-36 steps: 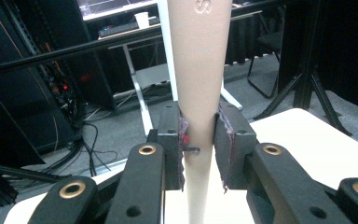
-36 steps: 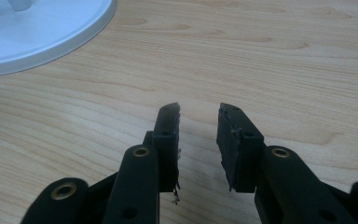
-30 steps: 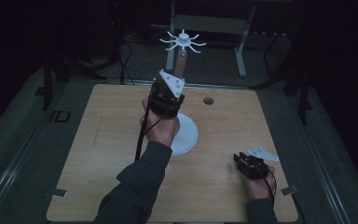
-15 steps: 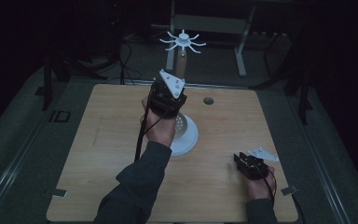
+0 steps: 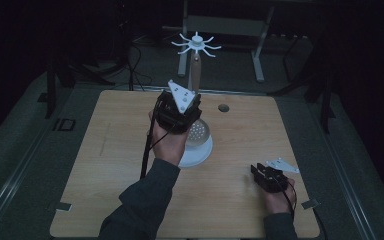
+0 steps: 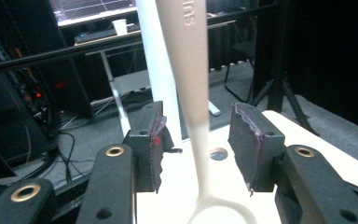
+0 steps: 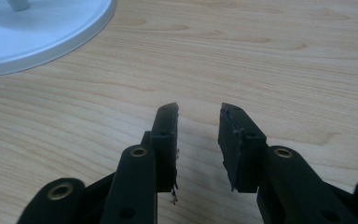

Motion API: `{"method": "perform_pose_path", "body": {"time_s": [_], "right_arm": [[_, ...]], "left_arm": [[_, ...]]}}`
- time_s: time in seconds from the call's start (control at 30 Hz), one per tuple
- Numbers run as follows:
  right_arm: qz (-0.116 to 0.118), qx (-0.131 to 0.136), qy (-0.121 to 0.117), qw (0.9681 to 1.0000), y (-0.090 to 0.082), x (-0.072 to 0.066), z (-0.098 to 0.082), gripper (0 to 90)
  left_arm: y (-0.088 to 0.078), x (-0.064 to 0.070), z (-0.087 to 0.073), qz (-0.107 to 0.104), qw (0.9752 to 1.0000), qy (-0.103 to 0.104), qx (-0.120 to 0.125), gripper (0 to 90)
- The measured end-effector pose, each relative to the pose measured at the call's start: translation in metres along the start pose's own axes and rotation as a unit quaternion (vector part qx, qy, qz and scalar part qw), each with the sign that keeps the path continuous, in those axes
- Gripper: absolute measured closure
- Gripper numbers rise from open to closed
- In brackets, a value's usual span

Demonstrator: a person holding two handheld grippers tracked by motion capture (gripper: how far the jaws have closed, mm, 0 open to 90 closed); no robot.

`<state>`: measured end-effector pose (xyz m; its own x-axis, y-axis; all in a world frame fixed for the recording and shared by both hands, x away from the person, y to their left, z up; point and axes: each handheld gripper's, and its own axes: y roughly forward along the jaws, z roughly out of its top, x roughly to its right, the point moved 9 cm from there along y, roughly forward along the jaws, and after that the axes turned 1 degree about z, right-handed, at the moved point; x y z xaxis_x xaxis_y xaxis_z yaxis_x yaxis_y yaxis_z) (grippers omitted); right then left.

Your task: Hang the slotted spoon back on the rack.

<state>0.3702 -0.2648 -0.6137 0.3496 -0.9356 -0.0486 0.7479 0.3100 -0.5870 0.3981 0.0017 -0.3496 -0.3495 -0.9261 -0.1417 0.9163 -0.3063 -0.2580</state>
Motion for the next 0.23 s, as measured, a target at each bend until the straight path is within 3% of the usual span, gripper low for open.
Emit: {"method": "perform_pose_path", "body": {"time_s": [0.23], "right_arm": [[-0.003,-0.001,0.001,1.0000,-0.0001,0.0028,-0.0002,67.3]], "left_arm": [[-0.0101,-0.0011,-0.0041,-0.017,0.9998,-0.008,0.001,54.1]]}}
